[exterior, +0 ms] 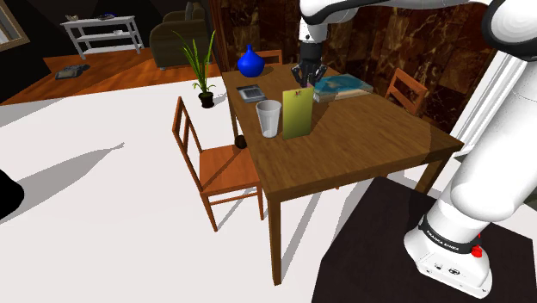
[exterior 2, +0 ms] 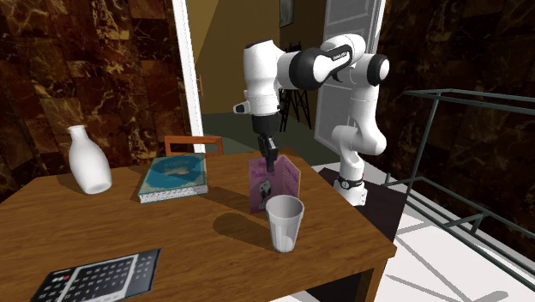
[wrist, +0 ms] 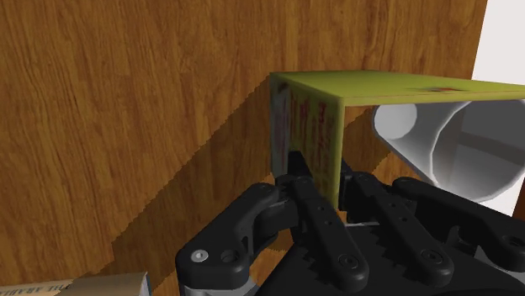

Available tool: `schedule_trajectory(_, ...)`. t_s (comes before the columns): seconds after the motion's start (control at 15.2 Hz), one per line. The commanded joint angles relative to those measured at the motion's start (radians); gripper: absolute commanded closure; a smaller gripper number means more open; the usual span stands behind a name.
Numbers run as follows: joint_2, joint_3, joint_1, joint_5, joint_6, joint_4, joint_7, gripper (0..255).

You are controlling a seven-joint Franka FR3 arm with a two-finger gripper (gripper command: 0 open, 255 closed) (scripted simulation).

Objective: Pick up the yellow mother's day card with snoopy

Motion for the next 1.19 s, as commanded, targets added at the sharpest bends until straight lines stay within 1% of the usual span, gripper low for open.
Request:
schedule_trajectory(0.0,0.000,0.000,0.000,0.000,0.000,0.000,0.000,255)
schedule_trajectory(0.4,0.000,0.000,0.000,0.000,0.002,-0.002,0.000,255)
schedule_trajectory(1.12,0.015,-0.001,-0.001,0.000,-0.150,0.165,0.010,255)
